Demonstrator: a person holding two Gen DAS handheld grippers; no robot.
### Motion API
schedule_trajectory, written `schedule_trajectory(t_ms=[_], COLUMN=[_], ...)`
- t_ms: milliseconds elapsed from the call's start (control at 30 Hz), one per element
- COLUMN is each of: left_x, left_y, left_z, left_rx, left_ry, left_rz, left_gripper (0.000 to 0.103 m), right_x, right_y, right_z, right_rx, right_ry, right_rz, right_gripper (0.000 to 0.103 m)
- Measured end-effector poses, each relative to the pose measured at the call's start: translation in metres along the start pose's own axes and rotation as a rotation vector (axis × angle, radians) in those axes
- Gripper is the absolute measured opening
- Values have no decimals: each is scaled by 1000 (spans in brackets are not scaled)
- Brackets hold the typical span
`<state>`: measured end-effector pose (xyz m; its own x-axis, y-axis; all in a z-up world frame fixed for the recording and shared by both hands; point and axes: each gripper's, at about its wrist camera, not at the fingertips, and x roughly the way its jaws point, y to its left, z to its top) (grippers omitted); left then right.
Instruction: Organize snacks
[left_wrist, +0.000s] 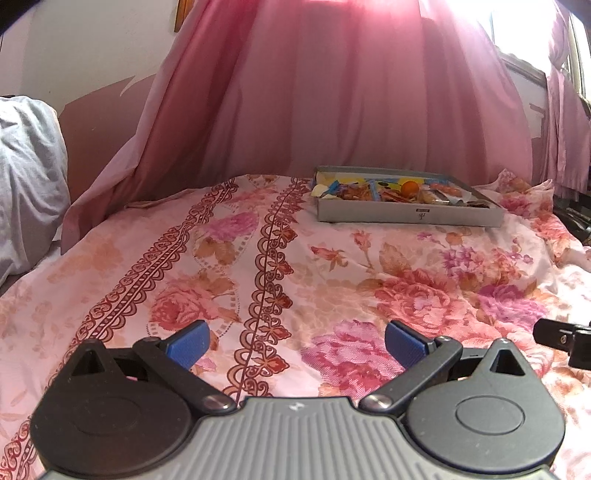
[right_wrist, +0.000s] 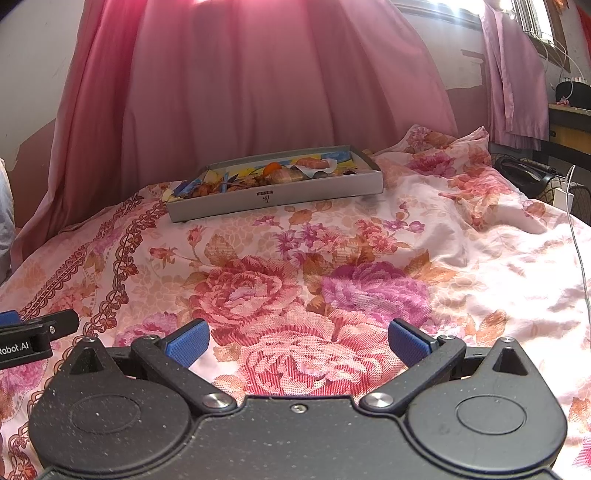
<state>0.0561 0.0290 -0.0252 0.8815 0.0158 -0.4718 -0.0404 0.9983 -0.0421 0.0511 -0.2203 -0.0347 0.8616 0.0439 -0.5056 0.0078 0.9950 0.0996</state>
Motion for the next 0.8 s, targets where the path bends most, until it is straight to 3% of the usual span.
schedule_trajectory(t_ms=[800], left_x=[-3], left_y=[-2], left_z=[0], left_rx=[23], left_ry=[-24], left_rz=[18], left_gripper=[103], right_x=[0], right_y=[0], right_z=[-3], right_rx=[0], right_ry=[4], right_rz=[-2], right_gripper=[102])
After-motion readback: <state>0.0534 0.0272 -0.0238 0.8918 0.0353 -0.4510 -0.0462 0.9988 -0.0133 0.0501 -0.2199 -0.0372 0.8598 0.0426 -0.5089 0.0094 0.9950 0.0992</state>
